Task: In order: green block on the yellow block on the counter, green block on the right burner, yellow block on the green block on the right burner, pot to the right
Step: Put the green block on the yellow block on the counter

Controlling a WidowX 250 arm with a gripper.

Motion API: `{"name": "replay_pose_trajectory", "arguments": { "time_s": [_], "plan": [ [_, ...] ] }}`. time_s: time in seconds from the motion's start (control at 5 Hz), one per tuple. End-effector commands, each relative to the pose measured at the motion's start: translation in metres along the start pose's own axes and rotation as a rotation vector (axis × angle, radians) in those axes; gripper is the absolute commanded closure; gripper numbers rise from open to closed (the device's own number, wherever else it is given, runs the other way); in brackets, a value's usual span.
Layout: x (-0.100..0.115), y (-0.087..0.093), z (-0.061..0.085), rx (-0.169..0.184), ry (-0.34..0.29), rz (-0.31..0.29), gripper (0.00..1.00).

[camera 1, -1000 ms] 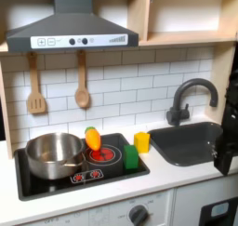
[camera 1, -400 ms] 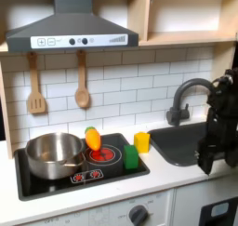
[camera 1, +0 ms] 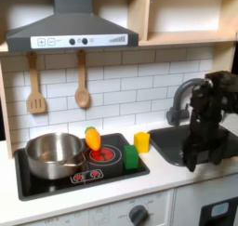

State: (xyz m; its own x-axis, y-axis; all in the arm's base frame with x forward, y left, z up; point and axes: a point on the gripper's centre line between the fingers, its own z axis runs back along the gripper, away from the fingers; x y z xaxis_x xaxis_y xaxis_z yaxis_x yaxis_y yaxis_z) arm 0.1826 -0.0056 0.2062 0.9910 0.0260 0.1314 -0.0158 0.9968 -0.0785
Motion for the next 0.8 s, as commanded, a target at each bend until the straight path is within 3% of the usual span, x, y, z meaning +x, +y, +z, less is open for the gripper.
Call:
{"name": "replay_pose_trajectory", "arguments": {
  "time_s": [0.0,0.6],
  "plan": [
    [0.036,0.016,-0.005,-0.013,-0.032,0.030,0.00],
    [0.075,0.051,-0.012,-0.044,-0.054,0.012,0.00]
  ]
}}
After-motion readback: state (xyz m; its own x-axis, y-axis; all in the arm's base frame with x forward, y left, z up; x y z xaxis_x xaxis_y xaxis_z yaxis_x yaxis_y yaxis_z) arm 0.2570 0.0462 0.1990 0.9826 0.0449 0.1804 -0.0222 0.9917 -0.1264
